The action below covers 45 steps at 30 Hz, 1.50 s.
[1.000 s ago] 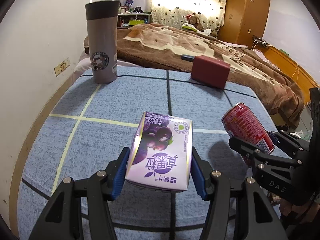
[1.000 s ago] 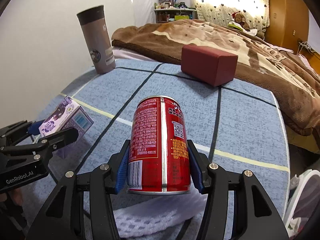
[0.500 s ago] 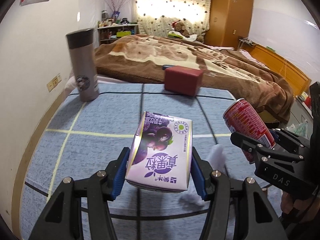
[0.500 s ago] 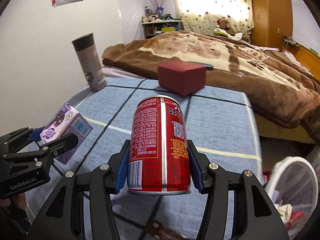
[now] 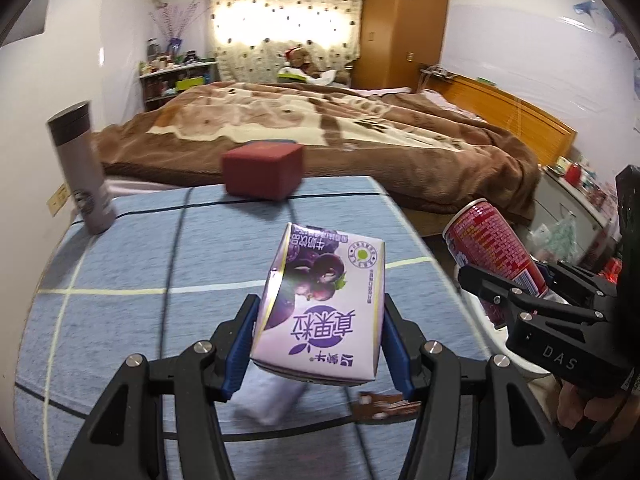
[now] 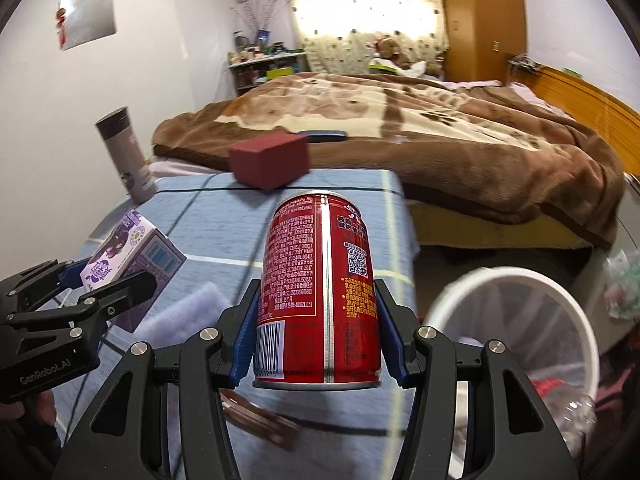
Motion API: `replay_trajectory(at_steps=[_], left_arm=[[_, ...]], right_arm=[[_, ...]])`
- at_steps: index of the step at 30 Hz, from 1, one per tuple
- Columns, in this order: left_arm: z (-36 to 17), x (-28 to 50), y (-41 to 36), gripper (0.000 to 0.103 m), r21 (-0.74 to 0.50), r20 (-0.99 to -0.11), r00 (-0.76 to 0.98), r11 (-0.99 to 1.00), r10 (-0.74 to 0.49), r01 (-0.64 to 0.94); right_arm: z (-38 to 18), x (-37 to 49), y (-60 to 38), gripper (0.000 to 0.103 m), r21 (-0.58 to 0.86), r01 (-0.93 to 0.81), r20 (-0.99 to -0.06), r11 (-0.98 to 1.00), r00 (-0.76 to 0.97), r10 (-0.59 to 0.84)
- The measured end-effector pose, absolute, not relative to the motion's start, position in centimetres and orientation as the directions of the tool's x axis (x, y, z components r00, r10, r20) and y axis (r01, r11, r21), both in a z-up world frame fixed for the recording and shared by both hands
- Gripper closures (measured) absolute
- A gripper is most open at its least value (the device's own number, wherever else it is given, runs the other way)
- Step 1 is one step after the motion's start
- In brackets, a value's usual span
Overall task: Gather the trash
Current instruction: 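Carry the juice box and red can over the wastebasket and open both tools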
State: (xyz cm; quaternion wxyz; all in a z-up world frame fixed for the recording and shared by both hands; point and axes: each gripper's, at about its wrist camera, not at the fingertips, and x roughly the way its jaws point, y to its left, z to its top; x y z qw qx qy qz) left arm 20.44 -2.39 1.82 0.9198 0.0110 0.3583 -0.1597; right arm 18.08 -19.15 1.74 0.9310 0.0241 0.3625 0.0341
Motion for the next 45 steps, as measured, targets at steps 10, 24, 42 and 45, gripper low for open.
replay_trajectory(at_steps=[10, 24, 42, 45], left_arm=[[2.4, 19.5, -9.2, 0.043, -0.101, -0.650, 0.660, 0.903, -0.377, 0.417], [0.8, 19.3, -18.3, 0.043, -0.123, -0.686, 0.563, 0.836, -0.461, 0.535], [-1.1, 19.6, -23.2, 0.043, -0.122, -0.726, 0.510, 0.816, -0.462, 0.565], [-1.4, 19.7, -23.4, 0.042, -0.110, -0.735, 0.509, 0.821, -0.447, 0.561]], right_arm=[[1.9, 15.4, -24.7, 0.049, 0.060, 0.086, -0.667, 0.994, 0.744, -0.024], [0.0, 13.6, -31.7, 0.049, 0.058, 0.223, -0.704, 0.973, 0.700, -0.119], [-2.1, 13.5, -35.1, 0.049, 0.058, 0.278, -0.743, 0.959, 0.653, -0.145], [-2.1, 13.4, -35.2, 0.048, 0.053, 0.276, -0.737, 0.960, 0.659, -0.149]])
